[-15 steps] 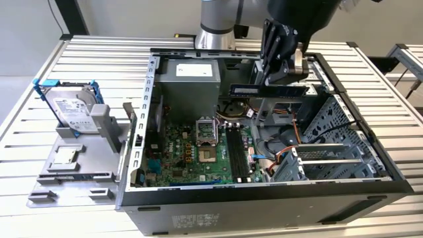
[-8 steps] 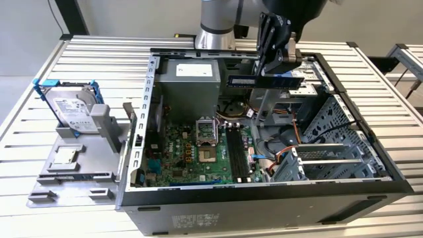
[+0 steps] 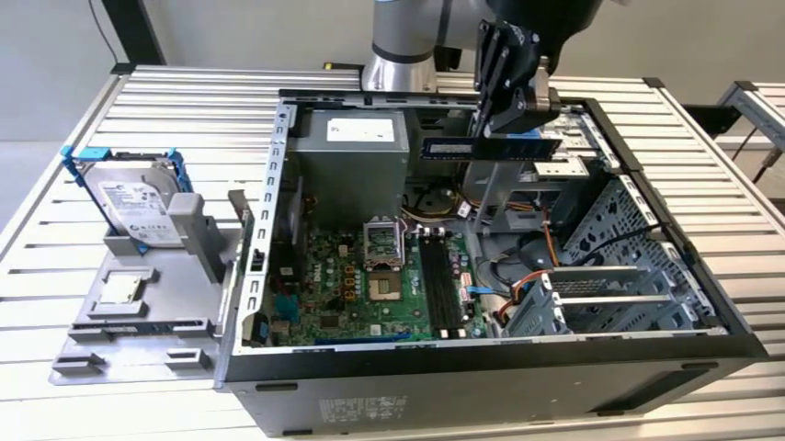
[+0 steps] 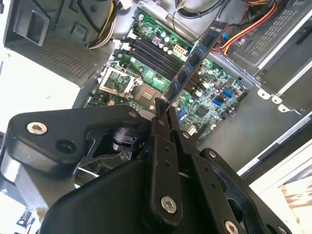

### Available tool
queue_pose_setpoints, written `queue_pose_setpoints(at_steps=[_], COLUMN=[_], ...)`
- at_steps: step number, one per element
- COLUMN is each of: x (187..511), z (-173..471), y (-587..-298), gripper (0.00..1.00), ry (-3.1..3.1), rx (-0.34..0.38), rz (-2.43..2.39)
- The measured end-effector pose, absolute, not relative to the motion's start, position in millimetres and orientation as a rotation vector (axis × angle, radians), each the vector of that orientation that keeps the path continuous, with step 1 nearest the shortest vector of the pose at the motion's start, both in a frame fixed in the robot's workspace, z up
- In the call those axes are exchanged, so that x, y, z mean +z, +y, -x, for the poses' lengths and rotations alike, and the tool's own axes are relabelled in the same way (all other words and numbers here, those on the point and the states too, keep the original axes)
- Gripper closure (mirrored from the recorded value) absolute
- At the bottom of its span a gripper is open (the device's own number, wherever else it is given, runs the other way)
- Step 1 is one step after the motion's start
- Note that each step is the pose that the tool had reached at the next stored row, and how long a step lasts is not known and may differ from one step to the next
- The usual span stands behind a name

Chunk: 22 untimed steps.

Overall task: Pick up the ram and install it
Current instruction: 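Insert the ram into the slot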

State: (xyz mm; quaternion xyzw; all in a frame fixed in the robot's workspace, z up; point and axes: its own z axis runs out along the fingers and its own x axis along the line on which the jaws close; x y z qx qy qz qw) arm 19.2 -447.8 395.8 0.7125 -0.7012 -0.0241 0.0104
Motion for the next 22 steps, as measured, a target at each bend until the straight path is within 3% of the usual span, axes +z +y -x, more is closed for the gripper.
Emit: queue_pose_setpoints(at_steps=[22], x=[395.9], z=[-19.2], y=[-447.7], gripper=[1.0], ry=[-2.321], rx=[-0.082], rz=[-2.085])
